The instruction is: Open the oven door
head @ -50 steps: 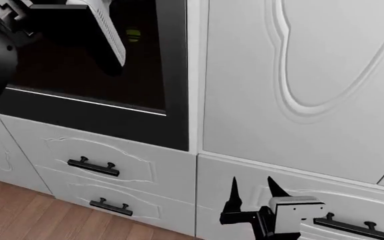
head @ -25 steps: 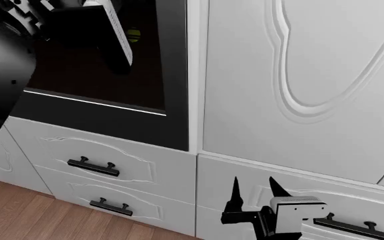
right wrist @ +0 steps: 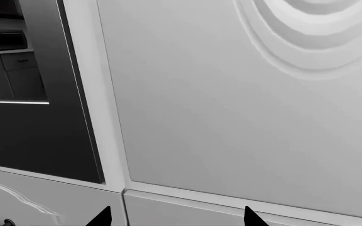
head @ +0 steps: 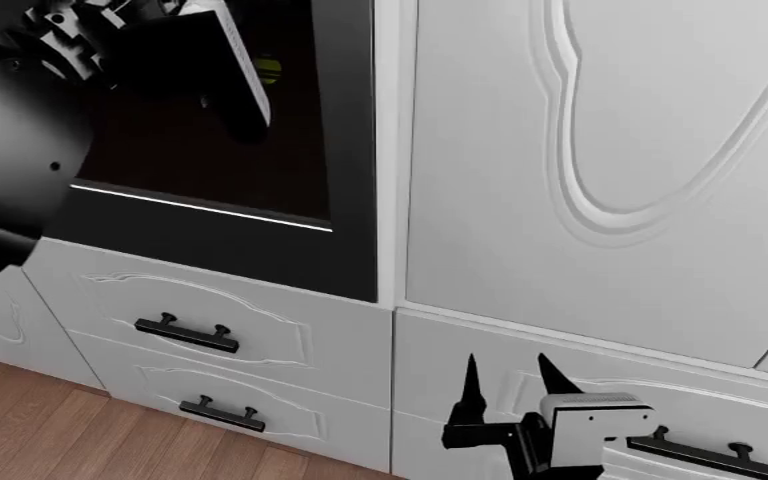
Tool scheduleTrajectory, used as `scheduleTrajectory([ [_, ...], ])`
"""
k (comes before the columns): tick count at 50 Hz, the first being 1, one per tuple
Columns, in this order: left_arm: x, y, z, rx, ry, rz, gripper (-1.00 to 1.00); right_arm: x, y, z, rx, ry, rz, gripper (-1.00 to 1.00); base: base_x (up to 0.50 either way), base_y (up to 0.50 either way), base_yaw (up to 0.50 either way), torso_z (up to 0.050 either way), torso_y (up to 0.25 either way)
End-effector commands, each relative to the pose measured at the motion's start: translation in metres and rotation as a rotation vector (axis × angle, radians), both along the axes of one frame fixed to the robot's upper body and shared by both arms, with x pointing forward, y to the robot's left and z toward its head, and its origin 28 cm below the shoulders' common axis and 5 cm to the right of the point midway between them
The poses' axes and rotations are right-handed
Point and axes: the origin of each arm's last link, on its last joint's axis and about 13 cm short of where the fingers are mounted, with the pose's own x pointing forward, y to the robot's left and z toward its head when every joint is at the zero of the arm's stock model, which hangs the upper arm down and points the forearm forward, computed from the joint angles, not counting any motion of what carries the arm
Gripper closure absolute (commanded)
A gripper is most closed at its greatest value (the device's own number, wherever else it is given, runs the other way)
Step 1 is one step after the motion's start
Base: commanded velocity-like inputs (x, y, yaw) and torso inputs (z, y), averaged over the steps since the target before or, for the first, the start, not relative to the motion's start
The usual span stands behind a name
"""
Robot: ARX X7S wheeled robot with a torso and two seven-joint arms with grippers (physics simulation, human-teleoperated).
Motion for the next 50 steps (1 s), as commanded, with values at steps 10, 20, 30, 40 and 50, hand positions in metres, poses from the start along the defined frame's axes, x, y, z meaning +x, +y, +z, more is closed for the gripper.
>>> scheduleTrajectory([
  [10, 0.018, 0.003, -0.005, -0.039, 0.017, 0.065, -1.0, 0.0, -0.001, 0.0, 0.001, 0.0, -0.002, -1.0, 0.0, 0.0, 0.0, 0.0, 0.0],
  [20, 0.024, 0.005, -0.004, -0.05, 0.019, 0.097, -1.0, -0.001, -0.001, 0.0, 0.002, 0.002, -0.005, -1.0, 0.0, 0.0, 0.0, 0.0, 0.0],
  [30, 0.027, 0.002, 0.004, -0.052, 0.013, 0.107, -1.0, -0.001, -0.001, 0.0, 0.003, -0.002, -0.007, -1.0, 0.0, 0.0, 0.0, 0.0, 0.0],
  [40, 0.03, 0.003, 0.006, -0.056, 0.008, 0.121, -1.0, -0.001, -0.001, 0.0, 0.002, 0.0, -0.007, -1.0, 0.0, 0.0, 0.0, 0.0, 0.0],
  [50, 0.032, 0.001, 0.01, -0.058, 0.0, 0.12, -1.0, -0.002, -0.001, 0.001, 0.002, -0.002, -0.006, -1.0, 0.0, 0.0, 0.0, 0.0, 0.0],
])
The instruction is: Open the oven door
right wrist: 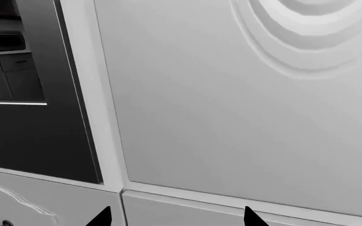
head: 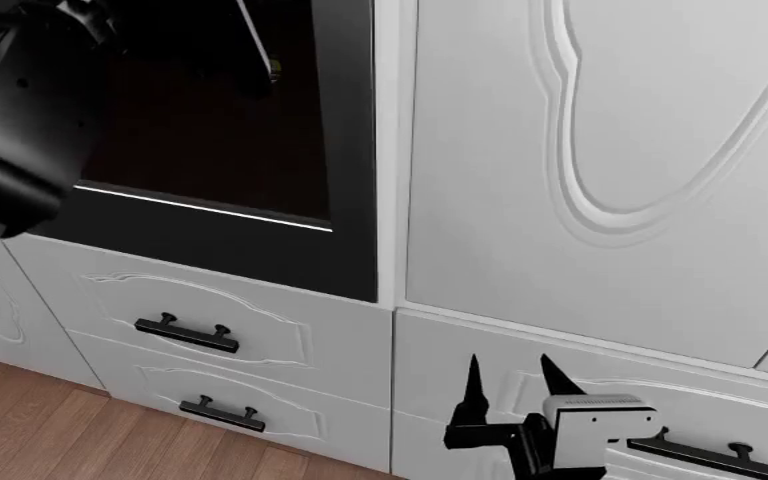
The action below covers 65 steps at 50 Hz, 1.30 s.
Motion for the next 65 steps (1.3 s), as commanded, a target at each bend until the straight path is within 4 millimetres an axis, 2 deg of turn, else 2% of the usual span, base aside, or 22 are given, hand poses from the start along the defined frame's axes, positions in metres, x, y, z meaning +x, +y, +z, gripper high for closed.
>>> scheduleTrajectory([
  [1, 0.003, -0.002, 0.004, -0.002, -0.007, 0.004, -1.0, 0.0, 0.0, 0.0, 0.0, -0.002, -0.001, -1.0, 0.0, 0.0, 0.0, 0.0, 0.0],
  [21, 0.008, -0.008, 0.01, 0.005, -0.017, 0.002, -1.0, -0.001, 0.0, 0.001, 0.005, -0.002, 0.0, -1.0, 0.0, 0.0, 0.0, 0.0, 0.0],
  [41, 0.013, -0.006, 0.025, -0.003, -0.037, 0.056, -1.0, -0.001, -0.001, 0.001, 0.006, -0.003, -0.003, -1.0, 0.0, 0.0, 0.0, 0.0, 0.0],
  [65, 0.019, -0.019, 0.033, 0.007, -0.057, 0.023, -1.0, -0.001, 0.0, 0.002, 0.008, -0.006, -0.002, -1.0, 0.0, 0.0, 0.0, 0.0, 0.0],
])
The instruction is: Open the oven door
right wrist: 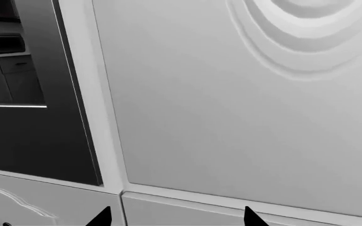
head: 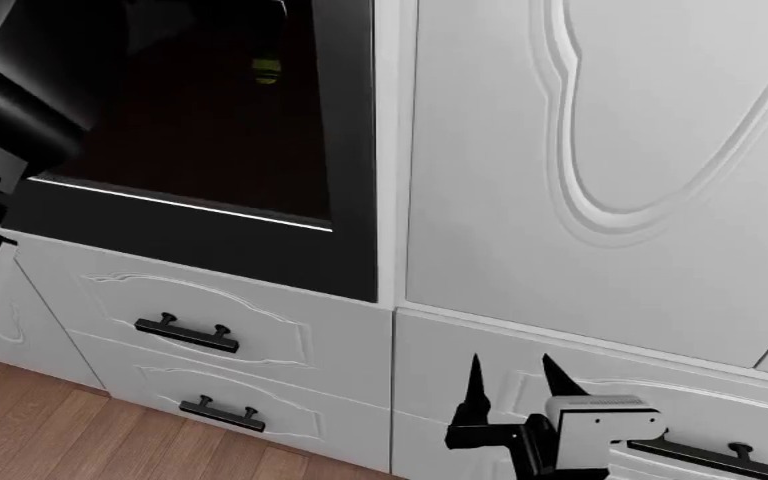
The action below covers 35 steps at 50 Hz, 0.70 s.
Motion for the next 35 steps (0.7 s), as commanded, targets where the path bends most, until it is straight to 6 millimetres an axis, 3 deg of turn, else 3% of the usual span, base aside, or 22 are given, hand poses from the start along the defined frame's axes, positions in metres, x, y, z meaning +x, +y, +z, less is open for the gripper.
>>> scheduleTrajectory([
  [1, 0.003, -0.005, 0.002, 0.006, -0.004, -0.011, -1.0, 0.0, 0.0, 0.001, 0.001, -0.003, 0.001, -1.0, 0.0, 0.0, 0.0, 0.0, 0.0],
  [11, 0.005, -0.009, -0.001, 0.008, 0.01, -0.016, -1.0, -0.001, 0.0, 0.002, 0.003, -0.006, 0.001, -1.0, 0.0, 0.0, 0.0, 0.0, 0.0],
  [22, 0.01, -0.008, -0.018, -0.007, 0.065, 0.001, -1.0, -0.002, 0.0, 0.003, 0.004, -0.013, -0.008, -1.0, 0.0, 0.0, 0.0, 0.0, 0.0],
  [35, 0.012, -0.002, -0.008, -0.018, 0.053, 0.045, -1.0, -0.004, -0.001, 0.002, 0.004, -0.008, -0.016, -1.0, 0.0, 0.0, 0.0, 0.0, 0.0],
])
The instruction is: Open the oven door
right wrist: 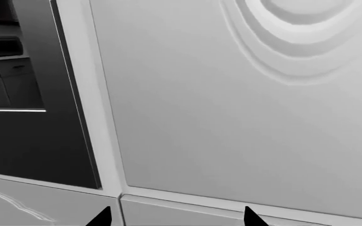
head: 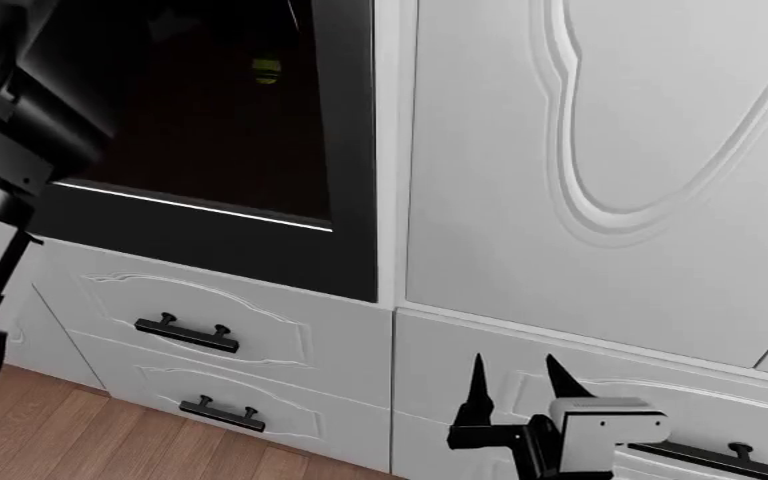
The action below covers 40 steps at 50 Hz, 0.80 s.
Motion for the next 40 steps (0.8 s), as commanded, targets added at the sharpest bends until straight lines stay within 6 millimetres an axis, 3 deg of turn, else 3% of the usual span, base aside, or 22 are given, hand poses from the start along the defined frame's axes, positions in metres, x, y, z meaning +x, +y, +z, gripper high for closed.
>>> scheduleTrajectory([
  [1, 0.001, 0.004, 0.006, -0.009, -0.002, 0.037, -1.0, -0.001, -0.001, 0.0, 0.001, 0.0, -0.007, -1.0, 0.0, 0.0, 0.0, 0.0, 0.0],
  [26, 0.0, 0.001, 0.018, -0.026, -0.01, 0.035, -1.0, -0.003, -0.002, 0.001, 0.003, -0.003, -0.01, -1.0, 0.0, 0.0, 0.0, 0.0, 0.0],
  [27, -0.001, 0.0, 0.02, -0.044, -0.009, 0.03, 1.0, -0.003, -0.002, 0.001, 0.003, -0.003, -0.01, -1.0, 0.0, 0.0, 0.0, 0.0, 0.0],
  [40, -0.004, 0.001, 0.027, -0.088, -0.014, 0.016, 1.0, -0.003, -0.002, 0.001, 0.002, -0.003, -0.015, -1.0, 0.0, 0.0, 0.0, 0.0, 0.0],
])
